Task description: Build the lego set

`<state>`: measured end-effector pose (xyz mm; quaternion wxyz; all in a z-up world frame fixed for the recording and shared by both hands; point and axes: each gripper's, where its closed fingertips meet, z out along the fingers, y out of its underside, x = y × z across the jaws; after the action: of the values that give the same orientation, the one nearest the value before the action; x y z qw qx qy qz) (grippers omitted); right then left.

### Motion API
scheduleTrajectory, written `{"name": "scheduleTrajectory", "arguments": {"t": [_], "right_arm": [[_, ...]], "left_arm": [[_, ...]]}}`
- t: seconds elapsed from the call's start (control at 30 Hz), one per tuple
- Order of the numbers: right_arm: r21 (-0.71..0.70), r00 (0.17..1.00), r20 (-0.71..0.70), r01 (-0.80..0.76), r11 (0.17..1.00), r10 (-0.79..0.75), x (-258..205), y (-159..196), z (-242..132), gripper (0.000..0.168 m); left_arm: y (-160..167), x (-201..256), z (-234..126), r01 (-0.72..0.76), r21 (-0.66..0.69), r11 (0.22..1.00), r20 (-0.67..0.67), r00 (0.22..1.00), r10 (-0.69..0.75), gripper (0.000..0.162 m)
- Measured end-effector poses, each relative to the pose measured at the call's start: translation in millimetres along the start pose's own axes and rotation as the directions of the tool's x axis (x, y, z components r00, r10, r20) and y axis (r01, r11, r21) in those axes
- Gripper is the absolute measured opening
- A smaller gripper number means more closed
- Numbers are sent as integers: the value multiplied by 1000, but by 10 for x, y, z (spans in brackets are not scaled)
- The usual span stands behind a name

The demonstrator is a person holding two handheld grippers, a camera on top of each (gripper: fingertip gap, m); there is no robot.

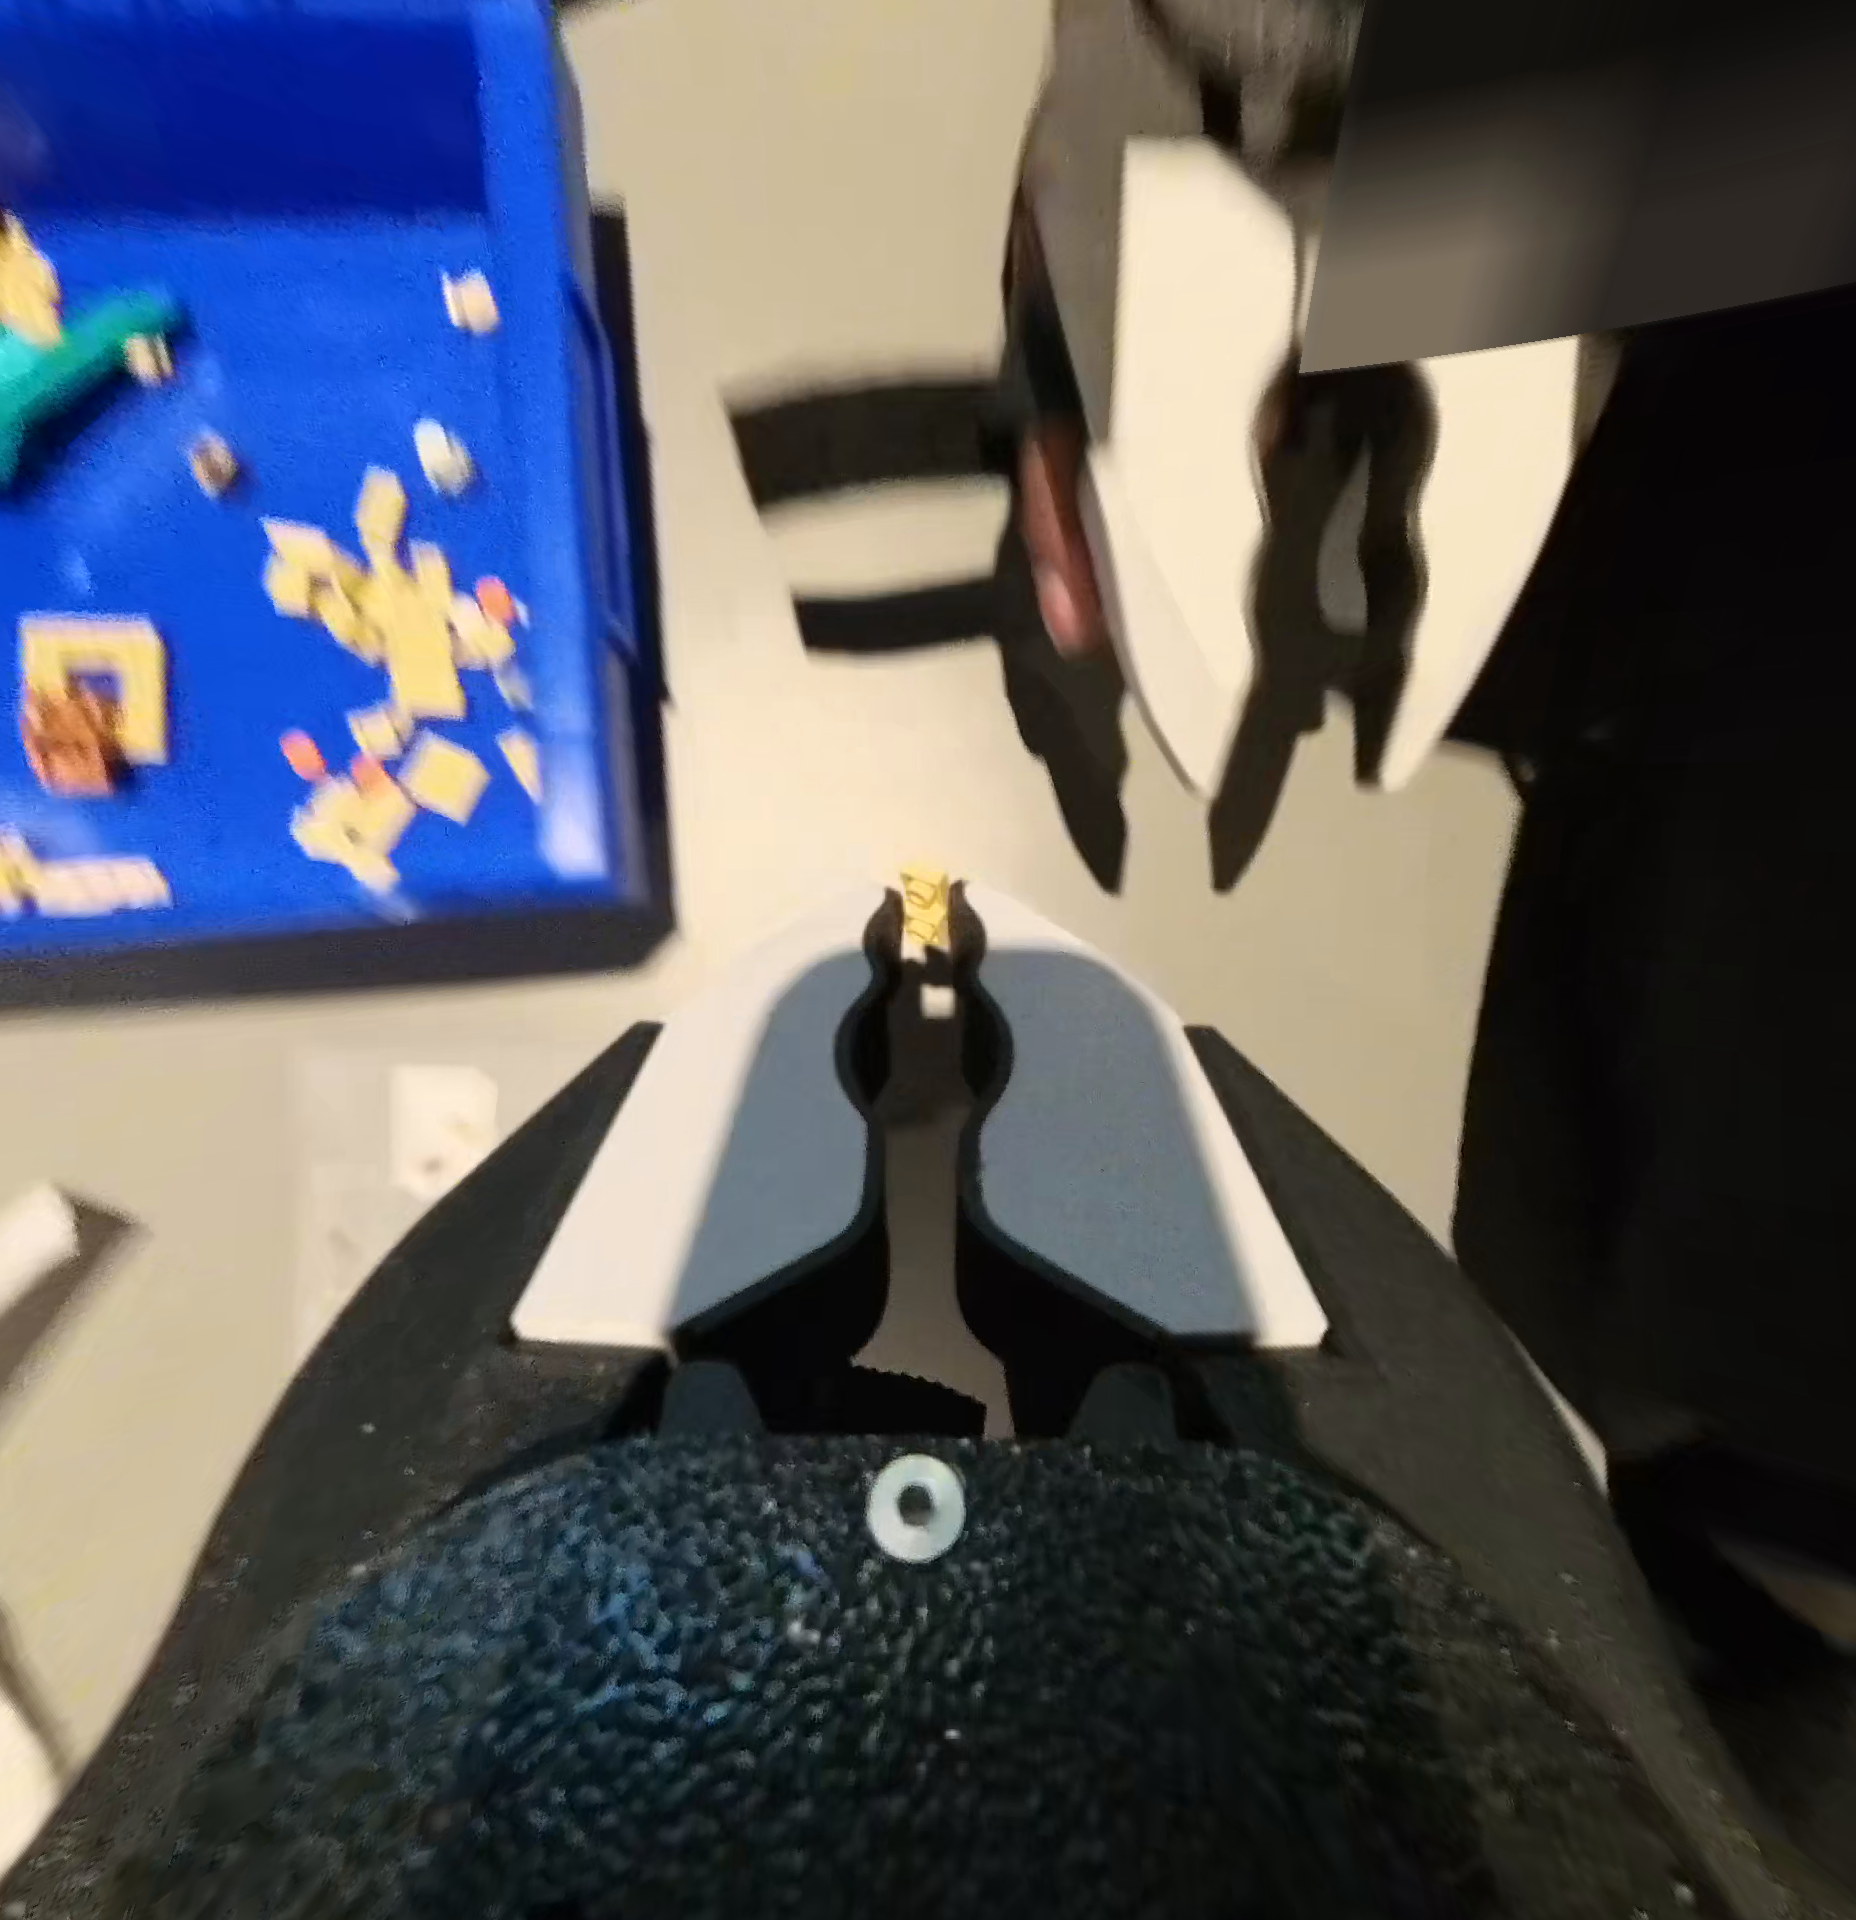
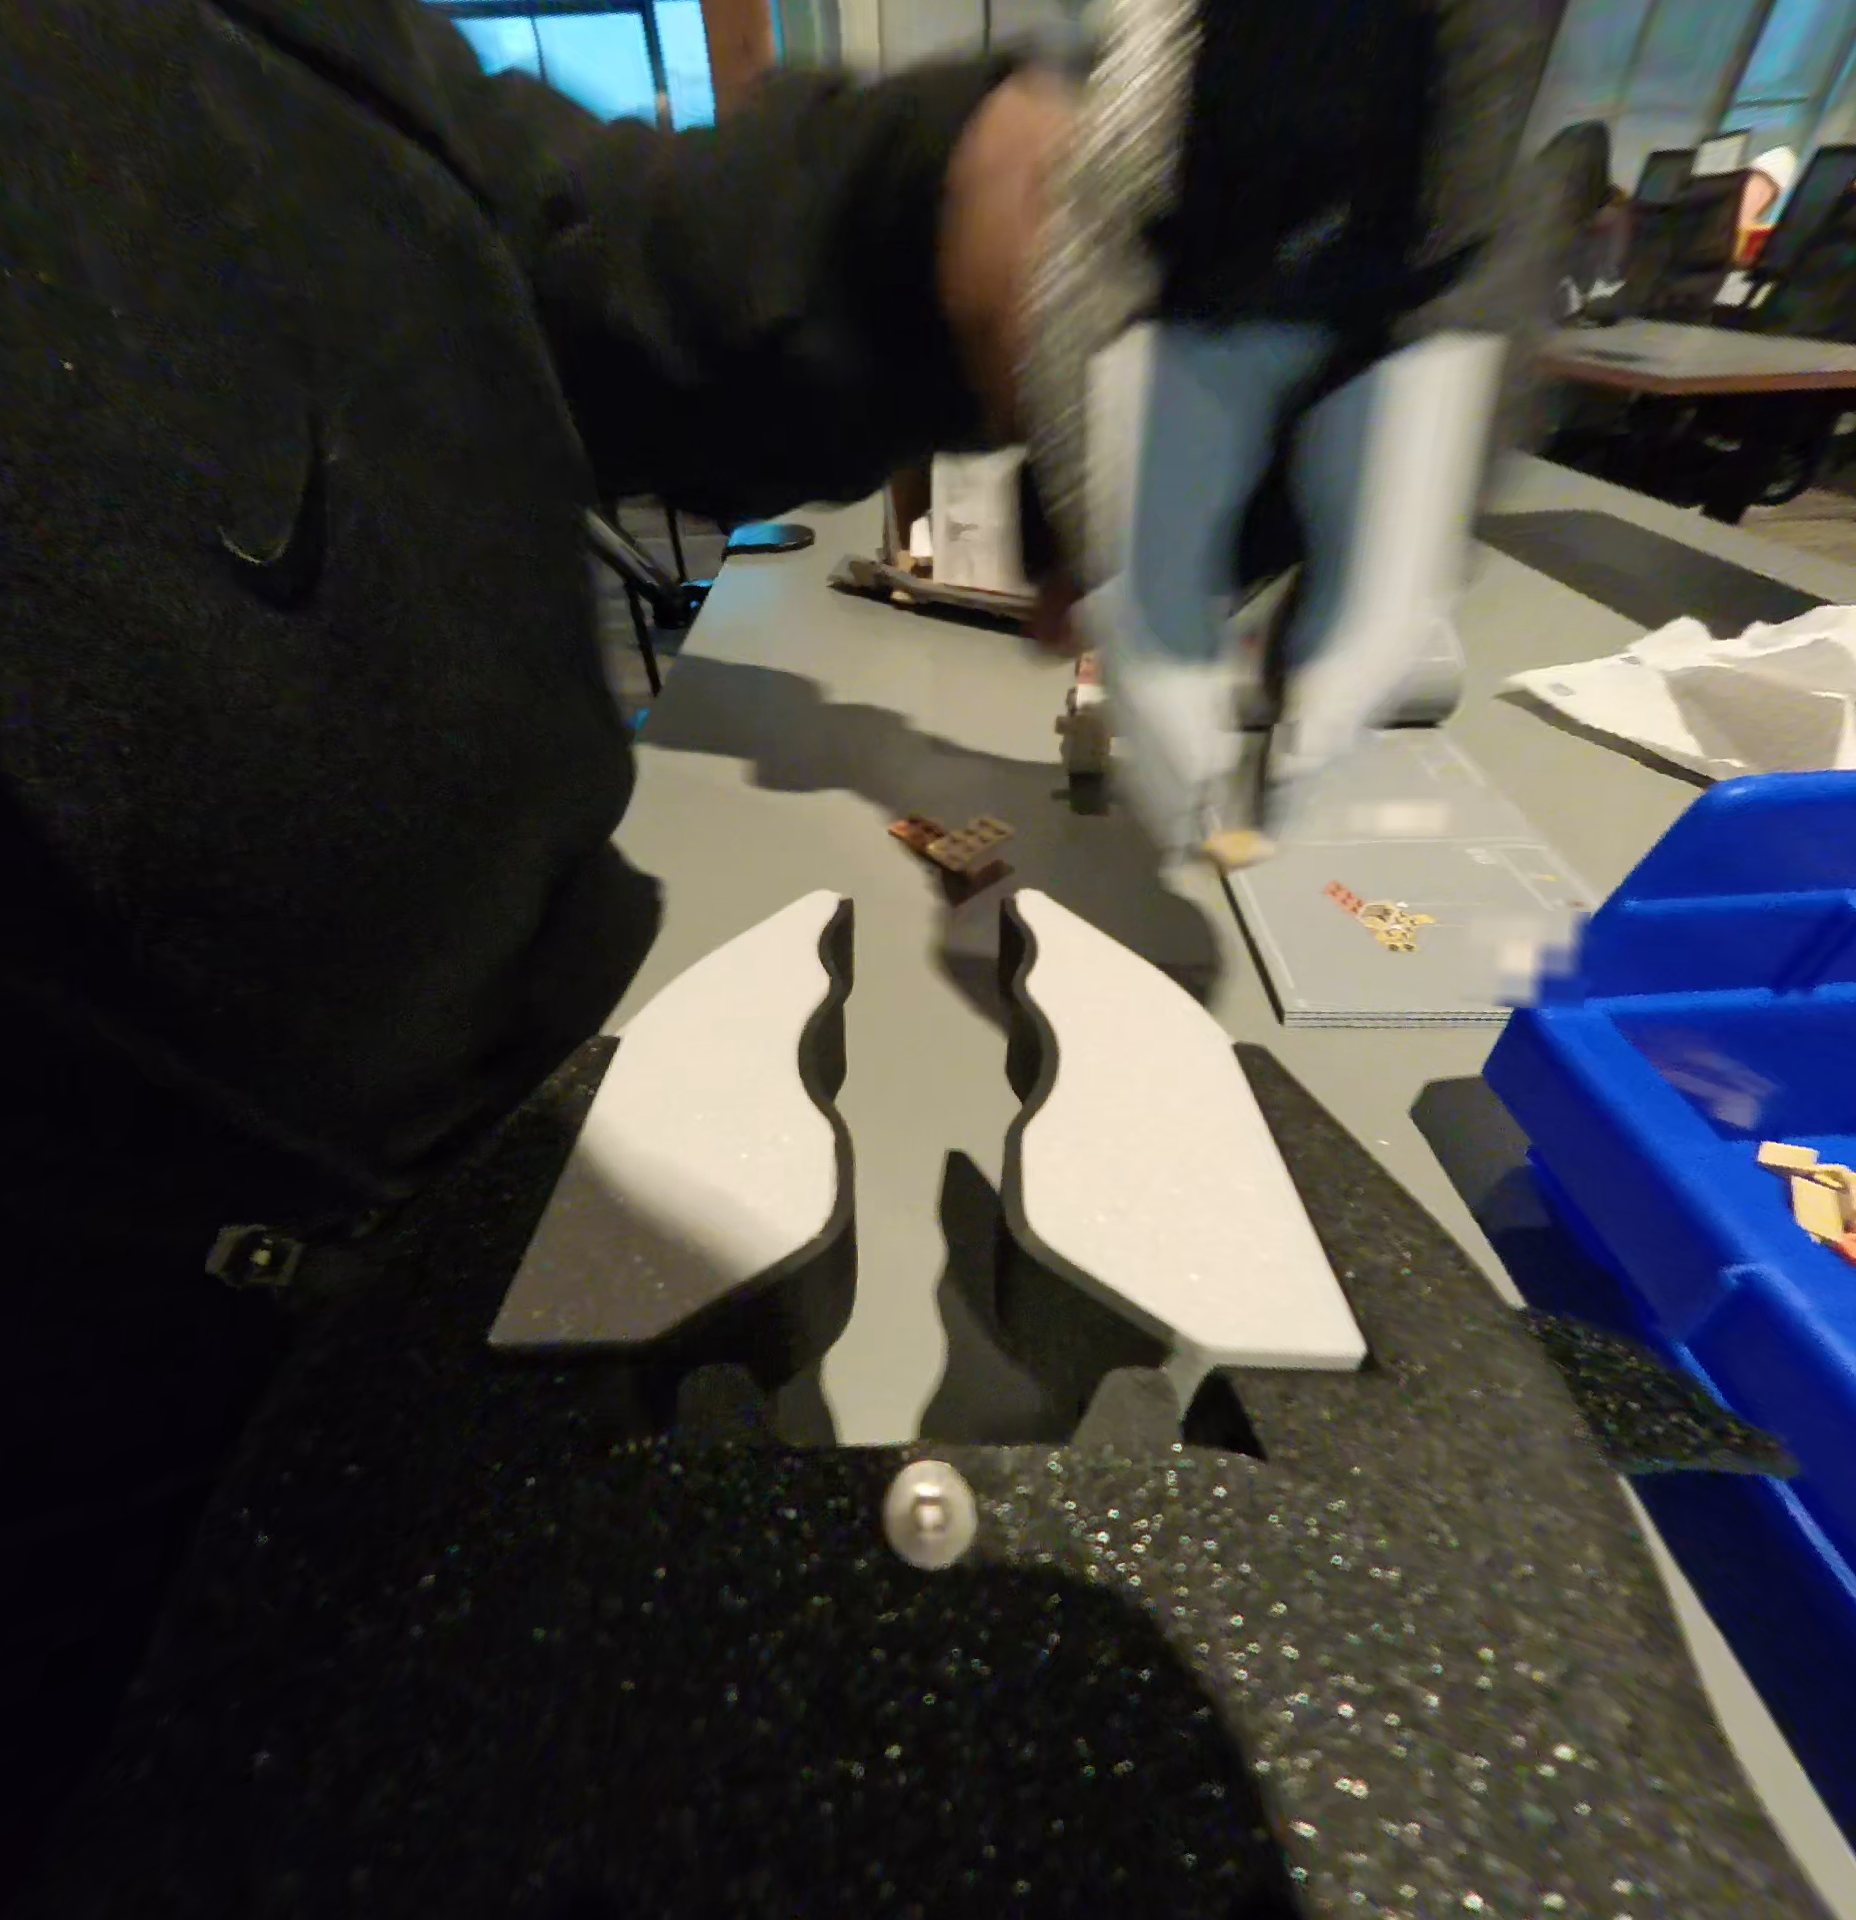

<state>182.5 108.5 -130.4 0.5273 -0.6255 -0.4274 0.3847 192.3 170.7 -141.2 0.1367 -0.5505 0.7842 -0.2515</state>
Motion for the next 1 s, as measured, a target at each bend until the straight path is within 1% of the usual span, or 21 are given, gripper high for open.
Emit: {"name": "scheduleTrajectory", "arguments": {"t": [0.13,0.27,0.47,1.0], "right_arm": [[-11,1000,-21,-2,1000,2,47,32,1,26],[-23,999,-36,2,1000,-3,77,59,4,26],[-36,999,-45,8,999,-10,91,85,13,27],[-30,999,-37,-9,1000,8,92,81,6,27]], "left_arm": [[363,272,232,100,10,995,117,988,-100,8],[563,407,394,126,-18,992,189,975,-120,8],[604,417,466,127,-14,992,210,970,-121,8],[656,443,563,143,-39,989,175,975,-134,8]]}}
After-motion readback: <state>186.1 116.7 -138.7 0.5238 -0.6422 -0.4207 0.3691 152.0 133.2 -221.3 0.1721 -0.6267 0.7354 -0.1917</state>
